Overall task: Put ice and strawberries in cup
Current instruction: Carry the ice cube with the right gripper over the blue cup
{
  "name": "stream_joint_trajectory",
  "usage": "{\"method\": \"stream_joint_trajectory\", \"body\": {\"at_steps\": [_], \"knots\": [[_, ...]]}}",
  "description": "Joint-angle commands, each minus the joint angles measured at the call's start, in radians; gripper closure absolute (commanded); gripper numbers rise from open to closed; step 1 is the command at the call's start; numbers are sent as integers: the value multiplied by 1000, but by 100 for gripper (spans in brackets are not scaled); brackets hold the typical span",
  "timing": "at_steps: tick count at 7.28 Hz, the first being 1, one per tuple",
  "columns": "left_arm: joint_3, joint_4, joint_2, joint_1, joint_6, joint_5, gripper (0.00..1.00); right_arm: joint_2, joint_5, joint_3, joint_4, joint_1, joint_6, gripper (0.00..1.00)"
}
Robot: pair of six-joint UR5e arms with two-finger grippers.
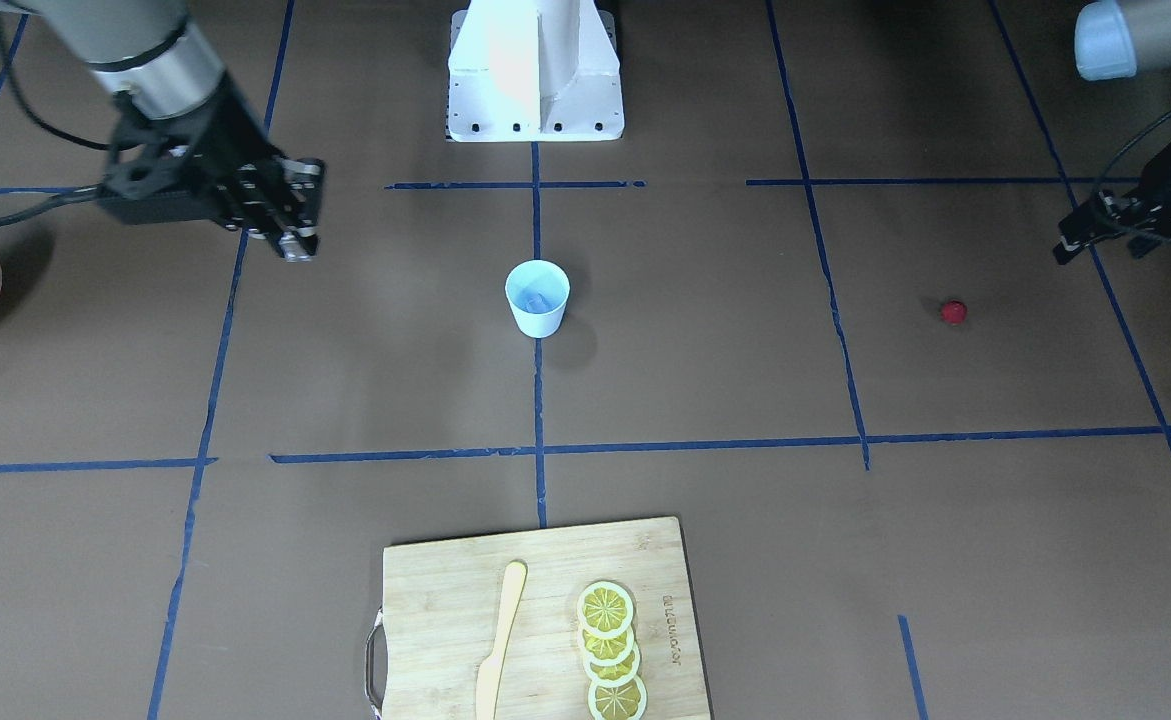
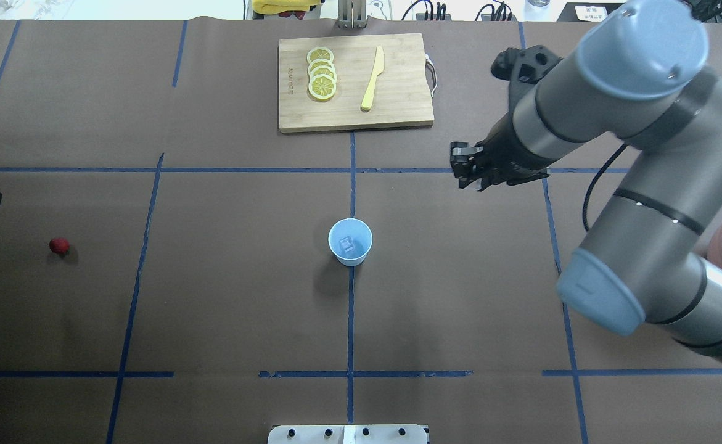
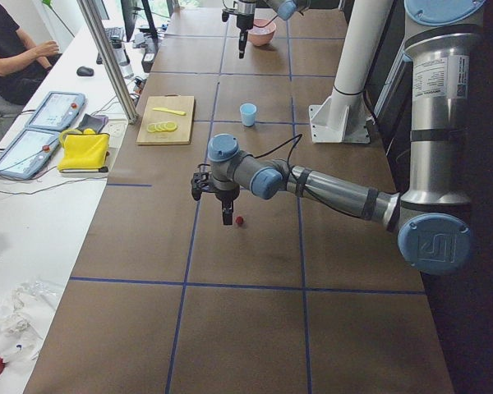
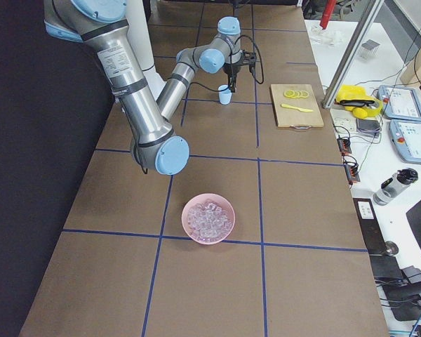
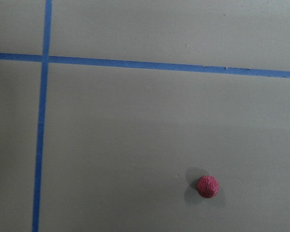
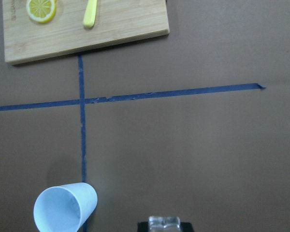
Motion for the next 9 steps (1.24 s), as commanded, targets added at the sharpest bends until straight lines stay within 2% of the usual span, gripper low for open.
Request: {"method": "stream_joint_trajectory", "body": {"at_steps": [1,3,5,6,7,9], "knots": [[21,-50,-9,34,-28,4,0,65,-91,-30,1,-95,20,100],[21,-50,-10,35,-27,4,0,192,-199,-161,7,-187,95,100],[21,-50,-10,35,-24,4,0,275,-207,-289,10,-209,95,100],[19,-50,-12,37,-25,4,0,290,-215,-326,10,-217,93,100],[19,-50,-12,37,-27,4,0,292,-218,-369,59,-238,96,100],[21,-48,-18,37,-27,6,0,291,-218,-387,76,-249,98,100]]}}
